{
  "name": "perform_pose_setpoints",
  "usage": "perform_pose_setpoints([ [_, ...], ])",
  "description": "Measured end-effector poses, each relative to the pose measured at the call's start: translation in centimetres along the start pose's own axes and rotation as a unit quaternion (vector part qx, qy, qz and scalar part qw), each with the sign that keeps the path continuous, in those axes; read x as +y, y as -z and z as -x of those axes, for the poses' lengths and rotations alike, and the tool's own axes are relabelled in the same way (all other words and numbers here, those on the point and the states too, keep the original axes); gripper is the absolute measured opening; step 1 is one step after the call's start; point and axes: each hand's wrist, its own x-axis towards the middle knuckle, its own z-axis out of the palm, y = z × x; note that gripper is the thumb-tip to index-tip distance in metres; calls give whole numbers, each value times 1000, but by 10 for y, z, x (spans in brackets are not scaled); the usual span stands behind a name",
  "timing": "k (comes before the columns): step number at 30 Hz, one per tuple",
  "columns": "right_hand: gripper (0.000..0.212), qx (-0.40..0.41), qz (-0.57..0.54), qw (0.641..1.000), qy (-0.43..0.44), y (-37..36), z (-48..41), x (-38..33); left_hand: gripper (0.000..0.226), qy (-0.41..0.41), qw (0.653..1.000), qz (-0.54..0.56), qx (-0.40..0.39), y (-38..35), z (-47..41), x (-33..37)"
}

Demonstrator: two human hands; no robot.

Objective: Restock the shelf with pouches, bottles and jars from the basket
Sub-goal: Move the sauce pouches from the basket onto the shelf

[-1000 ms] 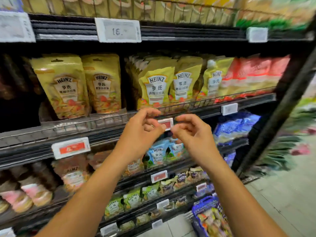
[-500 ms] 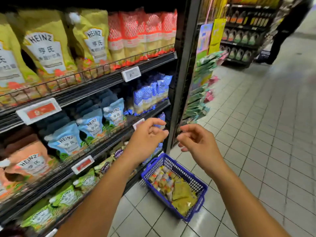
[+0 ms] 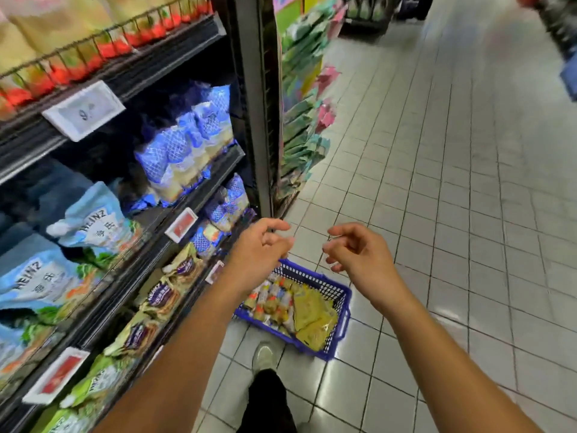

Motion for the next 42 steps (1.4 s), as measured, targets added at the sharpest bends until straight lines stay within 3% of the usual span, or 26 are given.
perform_pose_setpoints([
  [11,15,59,-24,984,-167,-25,-86,77,14,127,990,-36,-59,22,-121,-78],
  [21,12,96,-21,951,-293,0,-131,173,16,240,965,-66,-84,-34,-190,-159],
  [32,14,-10,21,917,-399,37,-201,303,23,276,943,-133,-126,-109,-240,-278],
  [36,15,-60,46,905,-418,35,-222,371,31,257,927,-229,-151,-132,-254,-351],
  [42,14,-154,128,887,-417,19,-250,481,43,205,877,-354,-253,-161,-274,-458],
])
